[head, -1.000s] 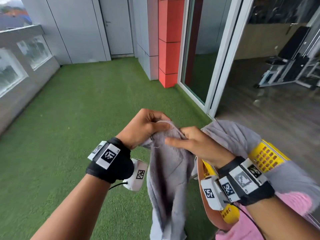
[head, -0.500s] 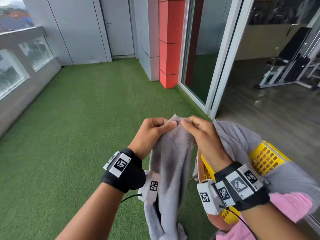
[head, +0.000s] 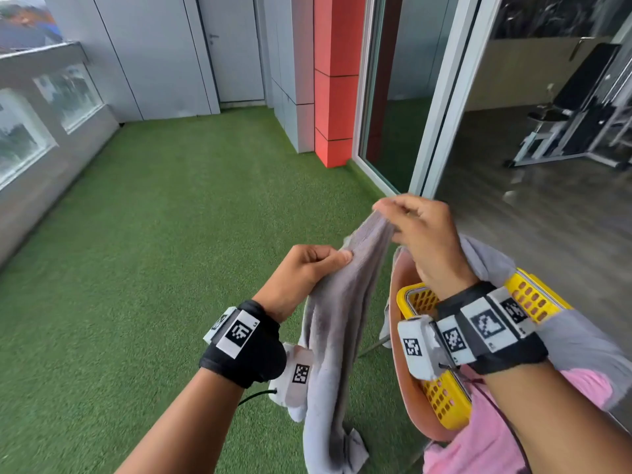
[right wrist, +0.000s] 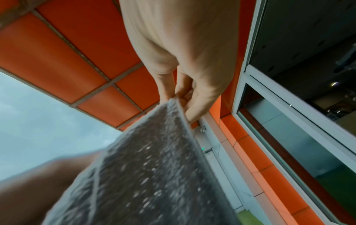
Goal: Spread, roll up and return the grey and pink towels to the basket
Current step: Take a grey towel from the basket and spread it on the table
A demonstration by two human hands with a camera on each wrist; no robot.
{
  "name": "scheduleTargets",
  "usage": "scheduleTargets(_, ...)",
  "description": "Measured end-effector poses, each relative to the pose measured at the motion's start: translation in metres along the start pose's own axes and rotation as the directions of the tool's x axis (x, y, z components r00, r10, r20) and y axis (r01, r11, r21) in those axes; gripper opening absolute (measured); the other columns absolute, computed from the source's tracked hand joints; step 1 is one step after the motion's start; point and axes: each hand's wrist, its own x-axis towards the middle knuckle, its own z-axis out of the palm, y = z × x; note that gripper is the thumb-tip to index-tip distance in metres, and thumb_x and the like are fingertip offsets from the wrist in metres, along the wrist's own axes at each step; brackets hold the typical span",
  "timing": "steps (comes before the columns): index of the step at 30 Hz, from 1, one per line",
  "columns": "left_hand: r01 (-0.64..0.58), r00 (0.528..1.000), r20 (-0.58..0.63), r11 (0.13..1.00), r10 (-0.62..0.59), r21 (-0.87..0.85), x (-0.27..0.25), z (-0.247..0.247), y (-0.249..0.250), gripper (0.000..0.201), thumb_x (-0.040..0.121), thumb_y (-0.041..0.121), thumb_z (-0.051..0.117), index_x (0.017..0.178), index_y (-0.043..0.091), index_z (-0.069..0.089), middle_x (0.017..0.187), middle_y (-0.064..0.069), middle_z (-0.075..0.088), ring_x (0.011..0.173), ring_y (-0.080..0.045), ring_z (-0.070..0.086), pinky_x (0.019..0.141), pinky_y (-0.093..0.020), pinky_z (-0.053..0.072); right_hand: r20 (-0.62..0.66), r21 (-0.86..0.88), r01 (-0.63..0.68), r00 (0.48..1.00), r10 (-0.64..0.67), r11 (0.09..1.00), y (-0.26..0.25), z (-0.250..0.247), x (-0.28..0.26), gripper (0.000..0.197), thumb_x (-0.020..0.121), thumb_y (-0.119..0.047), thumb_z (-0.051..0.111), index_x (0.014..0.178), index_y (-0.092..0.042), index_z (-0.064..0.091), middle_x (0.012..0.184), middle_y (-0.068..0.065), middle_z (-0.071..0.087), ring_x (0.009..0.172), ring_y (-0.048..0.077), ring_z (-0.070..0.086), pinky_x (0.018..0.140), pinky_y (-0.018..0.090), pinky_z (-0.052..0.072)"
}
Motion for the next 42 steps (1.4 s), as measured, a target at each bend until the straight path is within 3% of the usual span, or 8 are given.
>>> scheduleTargets(5, -0.100, 0.980, -0.157, 0.984, 0.123, 0.149, -0.003, -0.005, -0.003, 0.038, 0.100, 0.030, 0.050, 0.072, 0.005, 0.043, 0.073, -0.003, 0.032, 0.068, -0.017, 0.030, 0.061, -0.031, 0.026, 0.095, -0.040, 0.032, 0.995, -0.028, 0.999, 0.001, 0.002, -0.002, 0.014, 0.095, -0.022, 0.061, 0.088, -0.014, 0.069, 0.082, -0.003, 0.067, 0.077, 0.004, 0.058, 0.078, 0.025, 0.043)
scheduleTargets(10, -0.079, 0.991, -0.092, 0.985, 0.094, 0.153, 0.005, -0.006, 0.011, 0.035, 0.099, 0.029, 0.052, 0.073, 0.005, 0.052, 0.068, -0.006, 0.044, 0.064, -0.018, 0.038, 0.055, -0.032, 0.033, 0.520, -0.271, 0.072, 0.850, 0.083, 0.960, 0.019, 0.009, -0.028, 0.051, 0.087, -0.047, 0.068, 0.068, -0.003, 0.052, 0.062, 0.000, 0.046, 0.058, 0.011, 0.044, 0.055, 0.034, 0.032)
scheduleTargets(15, -0.053, 0.996, -0.068, 0.996, 0.058, 0.073, -0.008, 0.005, 0.008, 0.048, 0.101, 0.037, 0.044, 0.094, -0.004, 0.068, 0.093, -0.017, 0.072, 0.081, -0.021, 0.065, 0.076, -0.038, 0.054, 0.152, 0.190, -0.125, 0.984, 0.097, 0.974, -0.002, -0.012, -0.003, 0.037, 0.089, -0.038, 0.066, 0.106, -0.006, 0.070, 0.107, 0.011, 0.073, 0.110, 0.026, 0.066, 0.104, 0.044, 0.046)
scheduleTargets(19, -0.073, 0.992, -0.098, 0.991, 0.085, 0.115, -0.001, -0.002, 0.011, 0.065, 0.095, 0.049, 0.053, 0.085, -0.015, 0.054, 0.078, -0.018, 0.059, 0.069, -0.025, 0.050, 0.064, -0.060, 0.045, 0.259, 0.001, -0.071, 0.963, 0.068, 0.997, -0.001, 0.003, -0.020, 0.038, 0.092, -0.042, 0.062, 0.079, -0.006, 0.065, 0.077, 0.005, 0.062, 0.078, 0.015, 0.057, 0.077, 0.030, 0.042)
scheduleTargets(22, -0.088, 0.992, -0.073, 0.977, 0.104, 0.196, 0.007, -0.002, 0.019, 0.064, 0.094, 0.045, 0.057, 0.072, -0.014, 0.046, 0.067, -0.011, 0.045, 0.061, -0.021, 0.035, 0.047, -0.051, 0.032, 0.498, -0.204, -0.002, 0.861, 0.105, 0.979, 0.008, 0.010, -0.040, 0.043, 0.090, -0.035, 0.067, 0.067, -0.001, 0.058, 0.063, 0.009, 0.048, 0.063, 0.016, 0.041, 0.061, 0.033, 0.031)
scheduleTargets(30, -0.065, 0.992, -0.093, 0.984, 0.081, 0.166, 0.003, -0.008, 0.014, 0.064, 0.093, 0.051, 0.054, 0.077, -0.011, 0.058, 0.069, -0.017, 0.059, 0.066, -0.022, 0.048, 0.061, -0.041, 0.040, 0.148, 0.182, -0.078, 0.988, 0.051, 0.980, -0.003, 0.001, -0.010, 0.023, 0.097, -0.023, 0.058, 0.094, 0.001, 0.059, 0.084, 0.010, 0.058, 0.079, 0.014, 0.057, 0.072, 0.025, 0.044)
scheduleTargets(35, -0.166, 0.971, -0.131, 0.956, 0.202, 0.240, 0.014, -0.005, 0.039, 0.048, 0.098, 0.036, 0.051, 0.060, 0.008, 0.042, 0.057, 0.001, 0.028, 0.052, -0.013, 0.023, 0.049, -0.025, 0.022, 0.643, -0.131, -0.082, 0.751, 0.148, 0.988, -0.013, 0.015, -0.036, 0.025, 0.091, -0.026, 0.066, 0.075, -0.006, 0.064, 0.067, 0.001, 0.062, 0.066, 0.013, 0.054, 0.065, 0.017, 0.040)
scheduleTargets(42, -0.048, 0.986, -0.147, 0.984, 0.074, 0.174, -0.005, -0.003, 0.021, 0.053, 0.096, 0.042, 0.053, 0.049, 0.018, 0.052, 0.051, 0.003, 0.048, 0.048, -0.012, 0.040, 0.046, -0.024, 0.031, 0.339, 0.299, -0.240, 0.931, 0.133, 0.923, -0.007, -0.019, -0.008, 0.045, 0.074, -0.043, 0.078, 0.094, -0.006, 0.063, 0.089, 0.017, 0.062, 0.087, 0.022, 0.059, 0.086, 0.034, 0.045)
